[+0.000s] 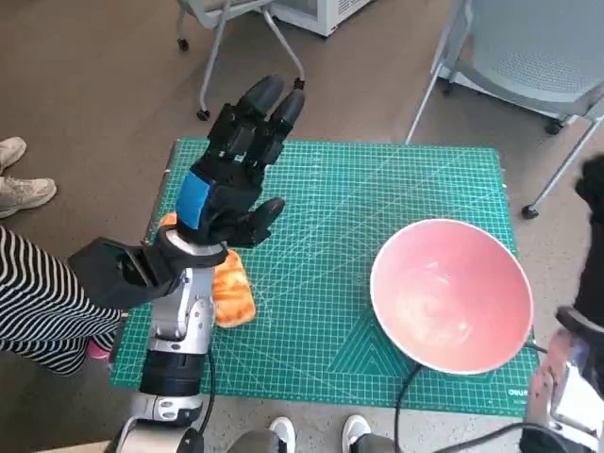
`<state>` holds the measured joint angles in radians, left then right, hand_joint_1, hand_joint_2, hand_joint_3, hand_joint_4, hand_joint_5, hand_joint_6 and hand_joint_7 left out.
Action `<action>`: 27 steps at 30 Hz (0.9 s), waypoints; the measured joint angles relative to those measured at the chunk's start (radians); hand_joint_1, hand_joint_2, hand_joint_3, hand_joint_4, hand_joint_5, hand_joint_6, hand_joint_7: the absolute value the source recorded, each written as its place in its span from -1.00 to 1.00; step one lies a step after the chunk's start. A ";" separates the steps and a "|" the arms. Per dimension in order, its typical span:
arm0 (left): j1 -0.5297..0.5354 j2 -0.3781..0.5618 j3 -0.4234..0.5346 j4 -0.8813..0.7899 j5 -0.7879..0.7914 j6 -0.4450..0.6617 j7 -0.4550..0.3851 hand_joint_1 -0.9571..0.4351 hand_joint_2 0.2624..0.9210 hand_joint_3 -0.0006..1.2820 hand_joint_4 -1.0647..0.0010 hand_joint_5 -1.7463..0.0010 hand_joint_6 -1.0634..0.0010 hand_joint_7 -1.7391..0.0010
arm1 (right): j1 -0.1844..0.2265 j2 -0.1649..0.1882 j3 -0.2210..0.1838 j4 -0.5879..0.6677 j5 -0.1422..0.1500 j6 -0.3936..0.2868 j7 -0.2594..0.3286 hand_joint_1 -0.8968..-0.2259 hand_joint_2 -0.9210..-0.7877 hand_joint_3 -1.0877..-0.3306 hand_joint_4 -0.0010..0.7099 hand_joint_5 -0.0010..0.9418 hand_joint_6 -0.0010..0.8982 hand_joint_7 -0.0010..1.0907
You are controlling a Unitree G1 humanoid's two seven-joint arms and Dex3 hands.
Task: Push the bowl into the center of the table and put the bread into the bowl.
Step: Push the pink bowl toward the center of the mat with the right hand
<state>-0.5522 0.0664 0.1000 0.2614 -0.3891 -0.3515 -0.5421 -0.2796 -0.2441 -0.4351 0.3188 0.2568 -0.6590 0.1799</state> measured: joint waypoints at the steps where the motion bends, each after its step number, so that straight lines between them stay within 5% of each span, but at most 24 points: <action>1: 0.000 0.000 0.000 0.000 0.000 -0.002 0.001 -0.31 0.37 -0.10 1.00 0.75 1.00 0.55 | 0.003 -0.002 -0.010 0.031 0.006 -0.012 -0.002 -0.22 -1.00 -0.16 -0.52 -1.00 -0.98 0.11; 8: 0.000 0.002 0.003 0.000 0.003 -0.017 0.010 -0.32 0.42 -0.15 0.99 0.74 1.00 0.54 | 0.006 -0.009 -0.059 0.245 0.024 -0.091 -0.013 -0.17 -1.00 -0.13 -0.51 -1.00 -0.89 -0.04; 17: 0.000 0.003 0.003 0.009 0.012 -0.034 0.010 -0.32 0.50 -0.23 0.97 0.75 1.00 0.53 | -0.015 0.009 -0.071 0.434 0.048 -0.149 -0.018 -0.06 -1.00 -0.19 -0.56 -1.00 -0.87 -0.14; 27: 0.000 0.007 0.005 0.033 0.020 -0.034 0.001 -0.31 0.54 -0.26 0.96 0.75 1.00 0.51 | -0.077 0.050 -0.071 0.614 0.107 -0.171 0.068 -0.02 -1.00 -0.25 -0.64 -0.99 -0.88 -0.20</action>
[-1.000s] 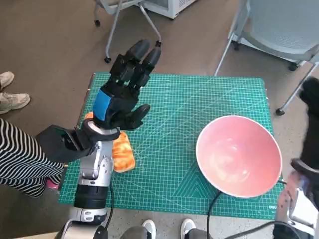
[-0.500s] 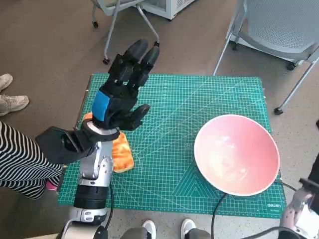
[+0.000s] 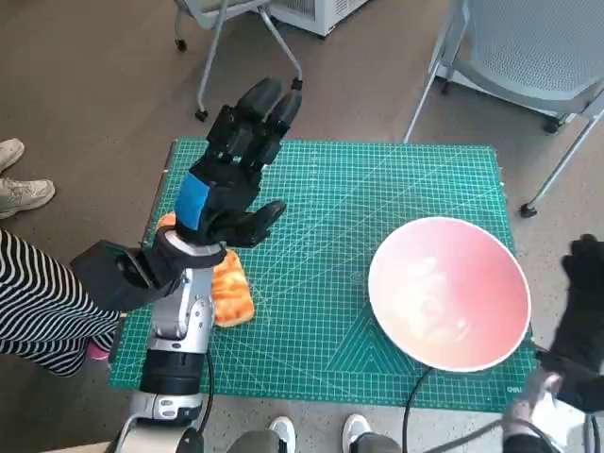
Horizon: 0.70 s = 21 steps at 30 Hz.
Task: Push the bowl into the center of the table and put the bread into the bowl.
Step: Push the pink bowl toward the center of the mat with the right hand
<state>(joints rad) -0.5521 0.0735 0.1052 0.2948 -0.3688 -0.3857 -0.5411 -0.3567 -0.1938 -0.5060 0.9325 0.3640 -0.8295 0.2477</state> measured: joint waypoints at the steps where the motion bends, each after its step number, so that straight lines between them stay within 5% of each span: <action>1: 0.000 0.000 0.000 0.000 0.000 0.000 -0.001 -0.31 0.54 -0.27 0.96 0.75 1.00 0.51 | -0.008 0.004 0.000 0.019 0.006 0.001 0.007 -0.02 -1.00 -0.25 -0.64 -0.99 -0.88 -0.20; 21: -0.001 0.011 0.007 -0.001 -0.005 0.019 -0.028 -0.28 0.55 -0.28 0.94 0.75 1.00 0.48 | -0.142 0.084 0.024 0.150 0.029 0.043 0.103 -0.11 -1.00 -0.13 -0.52 -0.97 -0.76 -0.22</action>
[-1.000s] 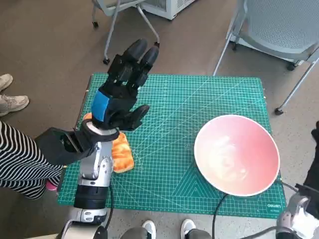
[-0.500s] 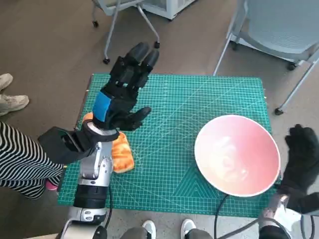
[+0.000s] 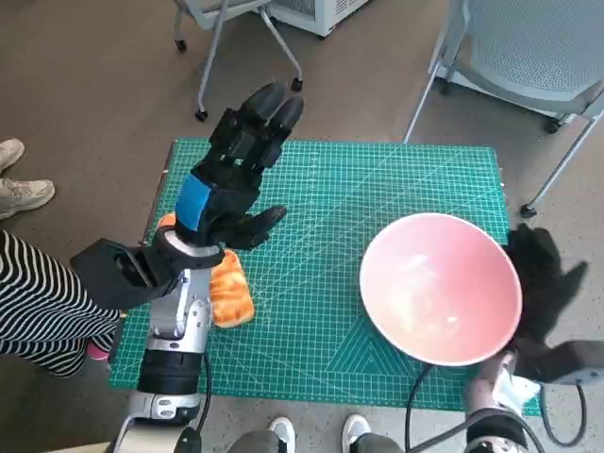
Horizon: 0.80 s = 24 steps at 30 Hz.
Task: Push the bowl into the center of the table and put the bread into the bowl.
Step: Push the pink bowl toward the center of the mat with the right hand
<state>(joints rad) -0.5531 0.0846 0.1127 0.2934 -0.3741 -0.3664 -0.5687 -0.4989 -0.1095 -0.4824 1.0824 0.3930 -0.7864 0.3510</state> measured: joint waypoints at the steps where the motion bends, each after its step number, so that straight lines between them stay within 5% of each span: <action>1: 0.000 0.000 0.001 -0.001 0.000 0.001 0.000 -0.28 0.55 -0.28 0.94 0.74 1.00 0.48 | -0.007 0.001 0.002 0.001 0.001 0.006 0.007 -0.12 -1.00 -0.11 -0.51 -0.97 -0.75 -0.22; 24: 0.015 0.013 0.018 -0.012 -0.001 0.003 -0.002 -0.28 0.64 -0.37 0.92 0.78 1.00 0.49 | -0.172 0.042 0.057 0.041 -0.013 0.107 0.024 -0.05 -1.00 -0.07 -0.50 -0.99 -0.75 -0.24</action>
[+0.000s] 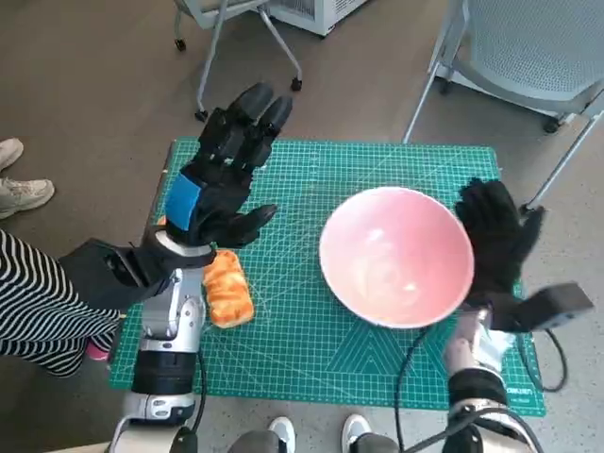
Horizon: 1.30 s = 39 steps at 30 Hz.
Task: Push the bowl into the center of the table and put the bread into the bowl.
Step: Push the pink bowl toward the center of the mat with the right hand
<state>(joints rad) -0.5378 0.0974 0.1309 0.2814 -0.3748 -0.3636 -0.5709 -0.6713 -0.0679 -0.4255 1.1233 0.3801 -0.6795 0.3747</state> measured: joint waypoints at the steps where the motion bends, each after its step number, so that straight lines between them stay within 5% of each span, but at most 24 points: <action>1: 0.002 0.000 0.000 -0.002 0.000 0.000 0.000 -0.28 0.65 -0.38 0.91 0.78 1.00 0.49 | -0.008 0.003 0.003 0.003 -0.004 0.003 -0.002 -0.04 -1.00 -0.08 -0.51 -0.99 -0.76 -0.24; 20: 0.013 0.004 0.005 -0.015 -0.017 0.018 0.004 -0.27 0.77 -0.50 0.87 0.84 1.00 0.49 | -0.150 0.026 0.054 0.085 -0.064 0.117 -0.061 0.01 -1.00 -0.23 -0.62 -0.99 -0.83 -0.27; 33: 0.031 0.006 0.004 -0.023 -0.017 0.018 0.011 -0.27 0.85 -0.59 0.83 0.89 1.00 0.49 | -0.170 0.014 0.070 0.098 -0.077 0.143 -0.066 -0.04 -1.00 -0.25 -0.64 -1.00 -0.83 -0.28; 39: 0.040 0.014 0.004 -0.027 -0.017 0.018 0.009 -0.27 0.87 -0.61 0.83 0.90 1.00 0.50 | -0.164 -0.015 0.097 0.055 -0.118 0.099 -0.087 -0.15 -1.00 -0.22 -0.63 -0.99 -0.83 -0.27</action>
<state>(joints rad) -0.4981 0.1110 0.1353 0.2544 -0.3921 -0.3459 -0.5615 -0.8352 -0.0827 -0.3287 1.1780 0.2616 -0.5801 0.2876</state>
